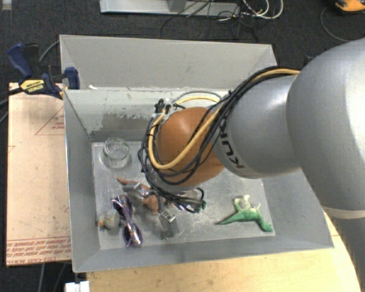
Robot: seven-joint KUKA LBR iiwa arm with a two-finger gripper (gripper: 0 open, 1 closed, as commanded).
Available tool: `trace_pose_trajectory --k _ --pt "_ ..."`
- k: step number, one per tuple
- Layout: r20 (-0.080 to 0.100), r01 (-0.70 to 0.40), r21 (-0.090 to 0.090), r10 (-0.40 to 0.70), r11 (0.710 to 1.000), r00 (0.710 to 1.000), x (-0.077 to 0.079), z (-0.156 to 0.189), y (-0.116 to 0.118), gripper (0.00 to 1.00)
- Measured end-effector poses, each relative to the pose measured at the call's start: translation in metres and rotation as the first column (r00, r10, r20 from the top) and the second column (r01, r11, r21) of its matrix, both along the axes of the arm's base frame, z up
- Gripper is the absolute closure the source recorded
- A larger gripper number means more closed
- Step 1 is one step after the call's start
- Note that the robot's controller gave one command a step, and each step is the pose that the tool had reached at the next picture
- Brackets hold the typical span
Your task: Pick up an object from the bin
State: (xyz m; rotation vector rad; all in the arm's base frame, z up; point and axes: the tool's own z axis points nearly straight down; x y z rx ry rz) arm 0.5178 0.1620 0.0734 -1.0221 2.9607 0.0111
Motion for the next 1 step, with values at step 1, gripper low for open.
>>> trace_pose_trajectory --k 1 --pt "0.01 -0.107 0.004 0.107 0.994 0.994 0.0099 -0.0015 -0.0573 1.0"
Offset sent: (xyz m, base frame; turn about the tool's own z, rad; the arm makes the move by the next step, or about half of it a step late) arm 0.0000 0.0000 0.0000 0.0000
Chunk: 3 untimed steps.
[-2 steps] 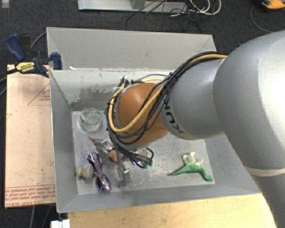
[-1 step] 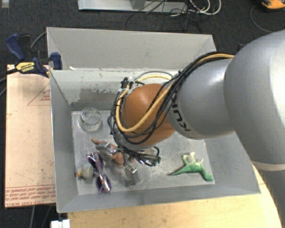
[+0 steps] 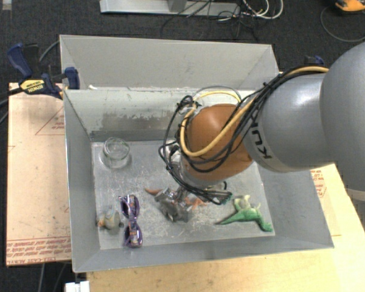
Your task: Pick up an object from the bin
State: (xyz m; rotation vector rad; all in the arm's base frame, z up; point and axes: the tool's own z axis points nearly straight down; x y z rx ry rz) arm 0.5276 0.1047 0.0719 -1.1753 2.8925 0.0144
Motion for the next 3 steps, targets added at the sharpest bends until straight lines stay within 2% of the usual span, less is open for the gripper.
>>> trace_pose_trajectory --k 1,2,3 --pt "0.0 0.0 0.0 0.0 1.0 1.0 0.0 0.0 0.0 1.0" --pt "0.004 -0.148 0.0 0.148 0.989 0.989 -0.004 0.0 -0.018 1.0" --pt "0.006 -0.334 -0.005 0.334 0.943 0.943 -0.022 0.011 -0.042 1.0"
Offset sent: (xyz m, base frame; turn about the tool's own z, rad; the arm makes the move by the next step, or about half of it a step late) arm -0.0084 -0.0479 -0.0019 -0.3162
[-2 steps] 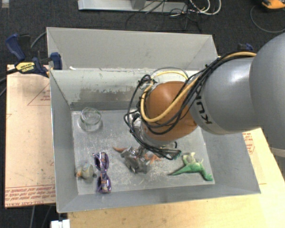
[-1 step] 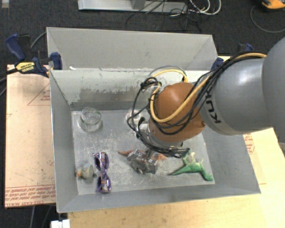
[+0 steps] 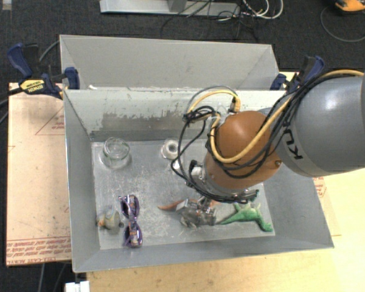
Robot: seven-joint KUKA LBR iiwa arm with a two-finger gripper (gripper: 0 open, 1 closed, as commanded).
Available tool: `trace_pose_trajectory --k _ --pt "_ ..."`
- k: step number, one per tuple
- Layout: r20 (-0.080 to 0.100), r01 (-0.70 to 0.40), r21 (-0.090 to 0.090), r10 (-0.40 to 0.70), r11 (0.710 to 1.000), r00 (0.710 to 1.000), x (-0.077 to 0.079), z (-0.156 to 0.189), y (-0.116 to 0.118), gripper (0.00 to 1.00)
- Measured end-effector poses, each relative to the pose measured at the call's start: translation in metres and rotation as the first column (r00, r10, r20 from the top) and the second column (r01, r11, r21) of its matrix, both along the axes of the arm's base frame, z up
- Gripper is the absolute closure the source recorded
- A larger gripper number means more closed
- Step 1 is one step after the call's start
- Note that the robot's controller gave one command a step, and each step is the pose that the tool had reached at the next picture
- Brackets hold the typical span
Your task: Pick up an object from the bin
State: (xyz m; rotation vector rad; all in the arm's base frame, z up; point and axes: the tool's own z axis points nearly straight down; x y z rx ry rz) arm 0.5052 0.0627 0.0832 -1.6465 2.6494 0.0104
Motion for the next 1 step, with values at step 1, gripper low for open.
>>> trace_pose_trajectory --k 1 --pt "-0.003 0.203 0.009 -0.203 0.979 0.979 0.0188 -0.0124 -0.0239 1.0"
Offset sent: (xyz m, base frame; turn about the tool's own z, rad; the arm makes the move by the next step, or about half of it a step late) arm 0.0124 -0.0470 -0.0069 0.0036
